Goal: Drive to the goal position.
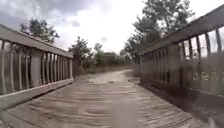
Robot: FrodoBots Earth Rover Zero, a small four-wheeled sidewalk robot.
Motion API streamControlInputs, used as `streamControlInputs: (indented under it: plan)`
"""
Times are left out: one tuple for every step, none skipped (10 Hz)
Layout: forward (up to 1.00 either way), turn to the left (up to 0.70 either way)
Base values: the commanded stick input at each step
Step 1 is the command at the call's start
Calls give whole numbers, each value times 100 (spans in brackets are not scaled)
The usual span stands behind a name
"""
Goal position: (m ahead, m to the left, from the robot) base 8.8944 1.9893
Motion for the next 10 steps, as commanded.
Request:
streamControlInputs:
  plan:
    - [70, 0]
    - [70, 0]
    - [70, 0]
    - [70, 0]
    - [70, 0]
    - [70, 0]
    - [70, 0]
    - [70, 0]
    - [70, 0]
    - [70, 0]
